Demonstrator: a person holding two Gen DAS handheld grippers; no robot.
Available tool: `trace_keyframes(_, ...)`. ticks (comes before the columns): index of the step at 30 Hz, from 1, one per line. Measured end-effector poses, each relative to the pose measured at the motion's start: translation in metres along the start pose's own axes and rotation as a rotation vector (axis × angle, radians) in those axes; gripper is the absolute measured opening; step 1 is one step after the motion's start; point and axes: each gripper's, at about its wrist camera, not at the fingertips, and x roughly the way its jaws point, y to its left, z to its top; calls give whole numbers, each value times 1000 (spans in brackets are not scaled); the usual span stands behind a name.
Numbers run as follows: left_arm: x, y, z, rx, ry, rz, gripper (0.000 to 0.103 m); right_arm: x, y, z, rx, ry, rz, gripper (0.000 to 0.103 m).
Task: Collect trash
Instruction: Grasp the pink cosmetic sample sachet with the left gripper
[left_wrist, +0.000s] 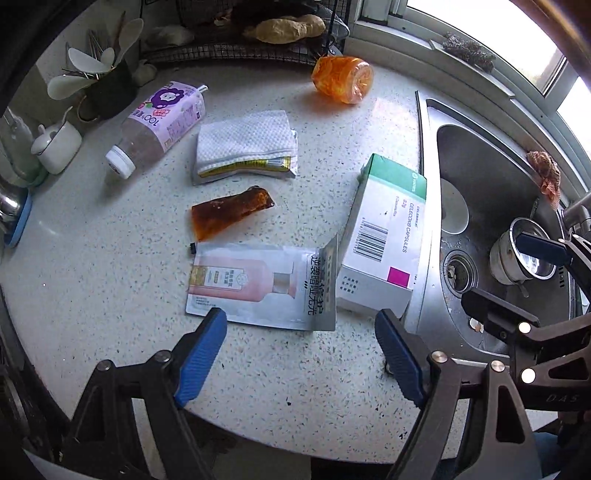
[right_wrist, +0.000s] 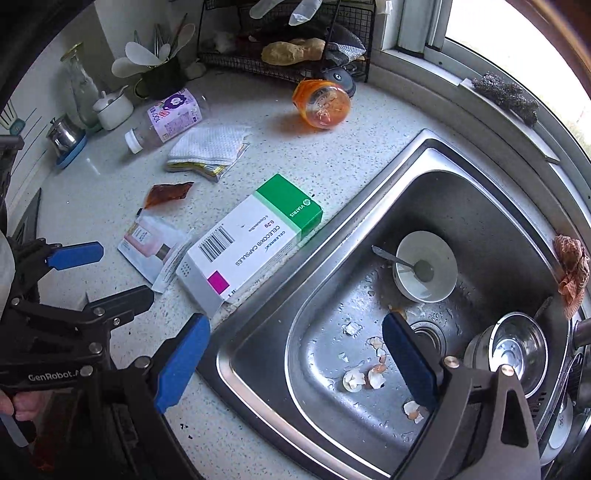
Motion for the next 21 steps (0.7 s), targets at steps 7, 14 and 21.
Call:
trace_keyframes(7, 28, 2, 2, -4, 77, -31, 26, 13, -7, 8, 8, 30, 16, 94)
trace_keyframes(14, 25, 1, 3, -33, 32, -58, 2, 22, -10, 15, 37, 52, 76, 94)
trace_keyframes(21, 7, 13, 6, -92, -32, -41, 1, 31, -4, 30, 88, 59, 151, 94)
